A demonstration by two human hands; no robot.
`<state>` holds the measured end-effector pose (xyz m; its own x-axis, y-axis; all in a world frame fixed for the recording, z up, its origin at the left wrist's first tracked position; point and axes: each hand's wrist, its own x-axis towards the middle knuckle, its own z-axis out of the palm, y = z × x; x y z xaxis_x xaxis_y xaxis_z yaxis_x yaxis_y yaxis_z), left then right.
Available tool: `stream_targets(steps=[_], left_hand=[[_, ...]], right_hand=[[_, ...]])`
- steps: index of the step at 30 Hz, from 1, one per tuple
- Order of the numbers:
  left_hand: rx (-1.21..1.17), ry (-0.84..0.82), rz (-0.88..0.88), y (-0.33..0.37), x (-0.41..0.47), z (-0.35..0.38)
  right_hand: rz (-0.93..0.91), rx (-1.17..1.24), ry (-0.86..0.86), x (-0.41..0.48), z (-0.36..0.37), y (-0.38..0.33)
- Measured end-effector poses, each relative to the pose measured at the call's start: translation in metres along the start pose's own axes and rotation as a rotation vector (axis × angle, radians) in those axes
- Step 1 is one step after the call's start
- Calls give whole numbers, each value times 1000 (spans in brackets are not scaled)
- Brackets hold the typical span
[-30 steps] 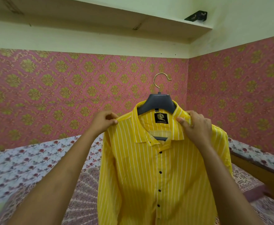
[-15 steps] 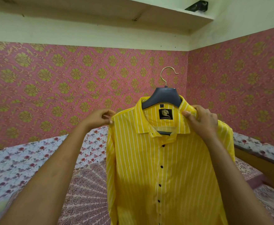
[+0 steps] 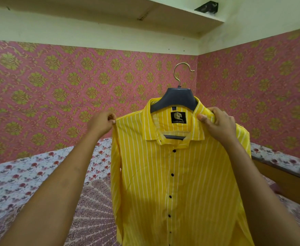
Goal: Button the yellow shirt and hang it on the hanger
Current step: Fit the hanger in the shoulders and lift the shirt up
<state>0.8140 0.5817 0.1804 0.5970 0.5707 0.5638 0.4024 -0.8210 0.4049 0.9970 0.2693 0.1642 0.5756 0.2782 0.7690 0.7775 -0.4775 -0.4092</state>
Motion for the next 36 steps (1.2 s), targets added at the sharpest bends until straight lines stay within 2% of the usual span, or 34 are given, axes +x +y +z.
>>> stream_targets(steps=[2, 5, 8, 11, 14, 17, 22, 26, 31, 34, 36], left_hand=[[52, 30, 2, 9, -1, -1], [-210, 52, 149, 36, -9, -5], [-484, -139, 323, 72, -16, -7], [-491, -251, 386, 95, -12, -3], [-542, -291, 367, 103, -6, 1], [-645, -233, 341, 109, -7, 4], [-660, -150, 328, 113, -5, 2], [-638, -168, 340, 110, 1, -2], [-652, -175, 366, 114, -1, -2], [-675, -187, 375, 113, -2, -3], [-668, -175, 404, 113, -4, -5]], right_hand=[[8, 5, 18, -2, 0, -2], [14, -3, 40, -4, 2, -5], [-15, -40, 28, -2, 7, -10], [-48, -56, 35, 0, 8, -14], [-46, -60, 36, -1, 4, -12], [-56, -11, -12, -3, -2, -10], [35, 264, -89, -8, -24, 19], [80, 349, -89, -12, -33, 38], [137, 367, 13, -5, -28, 39], [202, 433, 132, 7, -30, 34], [258, 358, 127, 18, -30, 27]])
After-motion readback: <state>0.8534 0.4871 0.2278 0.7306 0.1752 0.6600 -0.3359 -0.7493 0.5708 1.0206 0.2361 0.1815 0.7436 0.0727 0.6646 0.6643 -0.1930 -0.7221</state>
